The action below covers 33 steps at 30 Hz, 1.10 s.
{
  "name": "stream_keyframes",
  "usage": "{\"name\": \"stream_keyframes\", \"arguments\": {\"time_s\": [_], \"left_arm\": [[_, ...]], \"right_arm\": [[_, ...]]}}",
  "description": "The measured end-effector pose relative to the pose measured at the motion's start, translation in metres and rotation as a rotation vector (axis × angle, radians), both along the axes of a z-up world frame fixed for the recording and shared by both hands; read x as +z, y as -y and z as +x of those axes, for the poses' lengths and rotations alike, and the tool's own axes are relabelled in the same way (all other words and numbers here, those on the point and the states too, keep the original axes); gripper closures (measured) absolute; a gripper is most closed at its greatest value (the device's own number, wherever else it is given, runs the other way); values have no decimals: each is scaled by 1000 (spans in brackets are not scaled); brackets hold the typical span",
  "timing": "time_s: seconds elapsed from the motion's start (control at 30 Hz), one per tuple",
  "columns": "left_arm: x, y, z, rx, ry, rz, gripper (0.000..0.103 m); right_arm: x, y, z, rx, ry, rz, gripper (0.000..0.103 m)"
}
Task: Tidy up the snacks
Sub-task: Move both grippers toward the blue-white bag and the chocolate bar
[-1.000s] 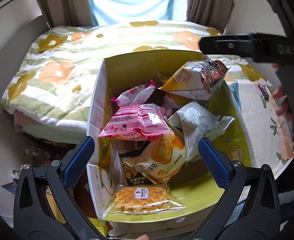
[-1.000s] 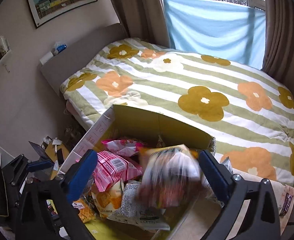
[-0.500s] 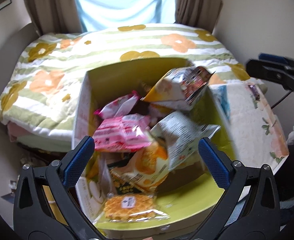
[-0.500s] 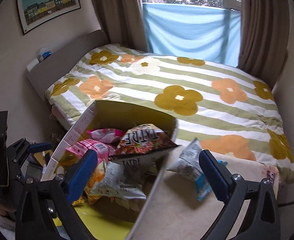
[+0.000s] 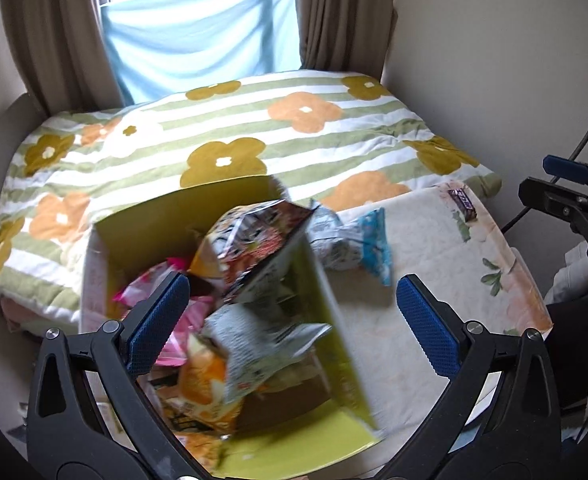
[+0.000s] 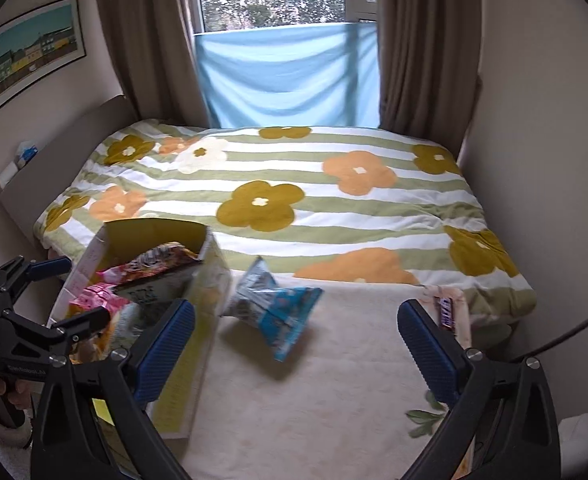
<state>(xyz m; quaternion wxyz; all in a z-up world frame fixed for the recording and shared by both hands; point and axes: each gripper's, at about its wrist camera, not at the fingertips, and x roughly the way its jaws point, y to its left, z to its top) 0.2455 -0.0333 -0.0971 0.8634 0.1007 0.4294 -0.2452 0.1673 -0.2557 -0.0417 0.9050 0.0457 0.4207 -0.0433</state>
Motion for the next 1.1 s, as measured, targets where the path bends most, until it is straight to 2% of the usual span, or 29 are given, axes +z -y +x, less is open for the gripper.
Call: {"name": "stream_keyframes", "arguments": {"time_s": [0.23, 0.53, 0.67, 0.8, 0.93, 1.03, 1.1], "left_arm": [[-4, 64, -4, 62, -24, 15, 0], [-26, 131, -2, 237, -62, -29, 0], [-51, 154, -1, 335, -91, -48, 0], [-88, 161, 9, 462, -169, -104, 0], [-126, 156, 25, 612, -226, -140, 0], [-148, 145, 38, 741, -237, -171, 0], [-157, 140, 46, 783, -248, -202, 0]], "right_arm": [[-12, 62, -11, -57, -17, -83, 2], [-51, 134, -8, -97, -51, -75, 2], [-71, 155, -1, -95, -62, -50, 2], [-98, 168, 8, -104, -69, -25, 2], [-129, 172, 15, -111, -87, -6, 2], [-151, 172, 19, -112, -106, 3, 2], [-162, 171, 23, -108, -121, -5, 2]]}}
